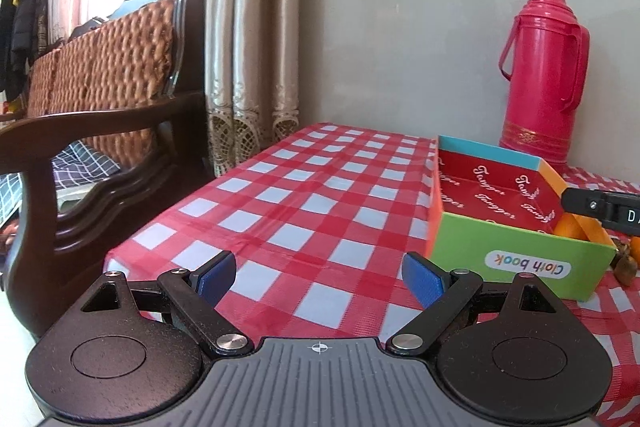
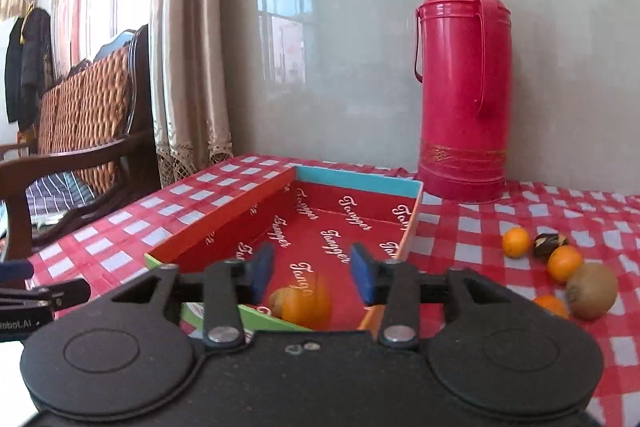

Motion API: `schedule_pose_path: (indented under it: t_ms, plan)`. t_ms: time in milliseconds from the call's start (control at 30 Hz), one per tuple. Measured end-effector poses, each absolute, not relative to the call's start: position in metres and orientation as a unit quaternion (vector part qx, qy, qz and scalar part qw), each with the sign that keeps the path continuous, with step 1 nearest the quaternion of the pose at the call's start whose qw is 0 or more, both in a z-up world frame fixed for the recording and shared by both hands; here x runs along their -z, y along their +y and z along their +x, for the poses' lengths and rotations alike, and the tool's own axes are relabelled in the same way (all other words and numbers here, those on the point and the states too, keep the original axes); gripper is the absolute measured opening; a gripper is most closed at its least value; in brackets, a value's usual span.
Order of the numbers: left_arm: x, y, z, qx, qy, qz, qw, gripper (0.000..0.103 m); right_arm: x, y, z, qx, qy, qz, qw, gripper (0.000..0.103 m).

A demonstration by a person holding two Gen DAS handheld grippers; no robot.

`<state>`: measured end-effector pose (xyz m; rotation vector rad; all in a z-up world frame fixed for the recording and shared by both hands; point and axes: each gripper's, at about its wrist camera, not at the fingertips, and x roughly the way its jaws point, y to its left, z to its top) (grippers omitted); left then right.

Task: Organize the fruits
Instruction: 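Move the left tool to the dark brown fruit and close on it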

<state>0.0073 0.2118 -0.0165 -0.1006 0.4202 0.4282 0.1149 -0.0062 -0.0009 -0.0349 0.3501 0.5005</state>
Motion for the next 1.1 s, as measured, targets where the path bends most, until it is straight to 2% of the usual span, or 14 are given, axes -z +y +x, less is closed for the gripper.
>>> schedule_pose_path:
  t_ms: [67,133,233,267,300,467,600,1100]
  plan:
    - [0.016,0.213,0.006,-0.211,0.207,-0.051,0.954,0.089,0.0,-0.006,0.112,-0.242,0.163,-0.013,0.956,0.059]
    - [0.014,0.214,0.006,-0.206,0.204,-0.067,0.955,0.089,-0.002,-0.008,0.107,-0.237,0.151,-0.014,0.96,0.066]
    - [0.01,0.208,0.009,-0.189,0.194,-0.088,0.959,0.09,-0.007,-0.022,0.099,-0.216,0.122,-0.016,0.969,0.09]
    - [0.009,0.202,0.012,-0.184,0.194,-0.085,0.96,0.098,-0.008,-0.028,0.097,-0.206,0.113,-0.018,0.972,0.094]
    - [0.007,0.194,0.014,-0.18,0.191,-0.078,0.962,0.103,-0.009,-0.037,0.093,-0.193,0.102,-0.021,0.976,0.095]
    - [0.0,0.143,0.027,-0.139,0.169,-0.039,0.975,0.103,-0.014,-0.077,0.091,-0.108,0.09,-0.033,0.99,0.097]
    - [-0.007,0.112,0.034,-0.097,0.137,-0.071,0.983,0.103,-0.017,-0.115,0.09,-0.02,0.075,-0.026,0.997,0.097]
    - [0.01,-0.017,0.078,0.008,0.187,-0.012,0.982,0.103,-0.005,-0.211,0.1,0.035,0.147,0.0,0.988,0.097]
